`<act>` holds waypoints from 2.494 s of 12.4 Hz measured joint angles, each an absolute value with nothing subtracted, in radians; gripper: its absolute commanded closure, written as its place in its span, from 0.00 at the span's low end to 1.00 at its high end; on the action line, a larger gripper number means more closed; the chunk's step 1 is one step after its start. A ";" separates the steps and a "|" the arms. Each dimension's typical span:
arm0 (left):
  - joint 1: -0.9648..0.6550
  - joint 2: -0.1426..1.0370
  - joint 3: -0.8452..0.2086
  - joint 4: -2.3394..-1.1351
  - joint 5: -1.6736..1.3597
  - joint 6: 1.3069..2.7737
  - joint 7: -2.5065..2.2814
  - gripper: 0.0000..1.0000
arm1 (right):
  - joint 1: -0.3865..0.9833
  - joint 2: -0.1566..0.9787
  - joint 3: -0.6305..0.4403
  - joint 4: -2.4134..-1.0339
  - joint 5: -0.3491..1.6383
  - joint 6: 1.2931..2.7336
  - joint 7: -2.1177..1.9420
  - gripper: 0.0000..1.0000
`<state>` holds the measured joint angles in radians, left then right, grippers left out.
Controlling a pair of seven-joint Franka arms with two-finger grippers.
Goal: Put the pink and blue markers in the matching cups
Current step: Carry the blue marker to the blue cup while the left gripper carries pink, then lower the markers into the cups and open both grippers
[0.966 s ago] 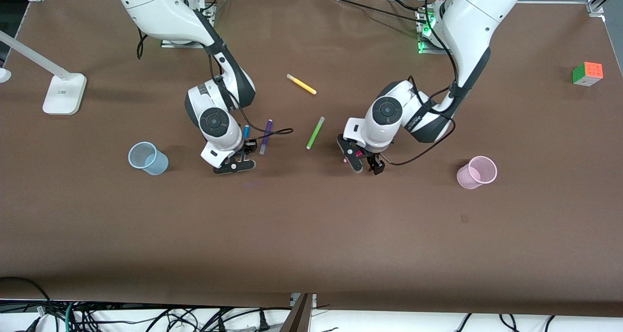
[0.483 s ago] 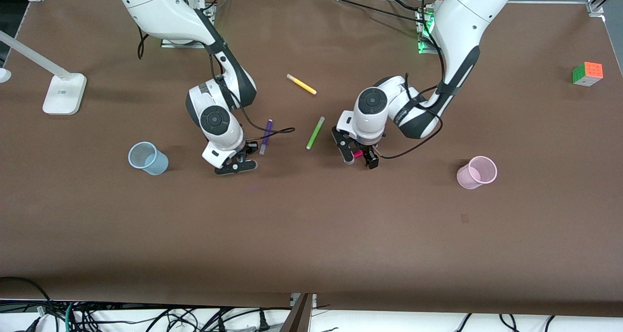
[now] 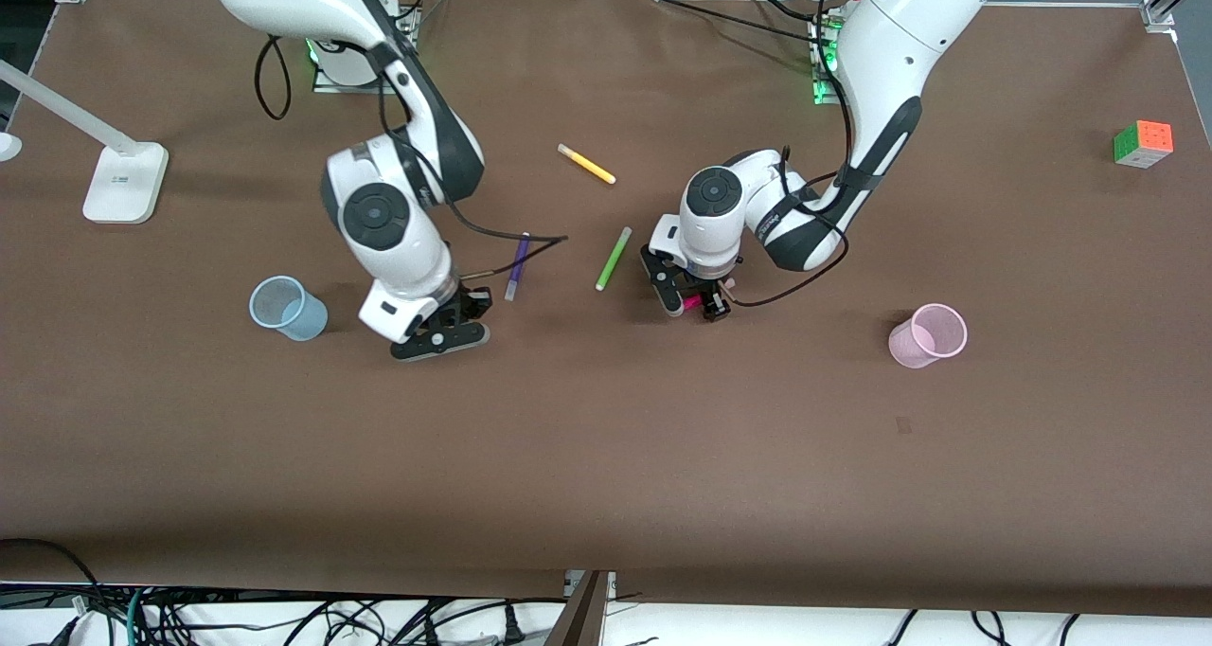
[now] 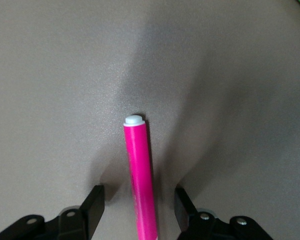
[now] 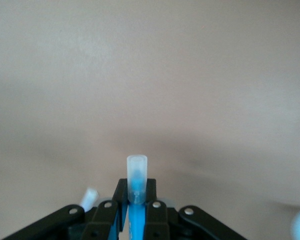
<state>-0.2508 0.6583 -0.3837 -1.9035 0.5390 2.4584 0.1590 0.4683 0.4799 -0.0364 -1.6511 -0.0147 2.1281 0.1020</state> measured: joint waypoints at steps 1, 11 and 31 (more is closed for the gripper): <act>-0.250 0.658 -0.384 -1.903 0.539 2.465 0.151 1.00 | 0.442 0.473 -0.039 -1.610 0.002 2.053 0.003 0.95; -0.120 0.617 -0.375 -1.875 0.539 2.488 0.138 1.00 | 0.173 0.446 -0.055 -1.543 0.268 1.803 -1.055 0.96; 0.268 0.451 -0.360 -1.497 -0.172 1.550 -0.376 1.00 | -0.181 0.608 -0.077 -1.560 0.662 1.501 -2.084 0.96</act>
<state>0.2676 0.4511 -0.3601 -1.4974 -0.1716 1.5499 -0.3760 -0.1812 0.6085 -0.0768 -1.5597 0.6621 1.5014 -2.0837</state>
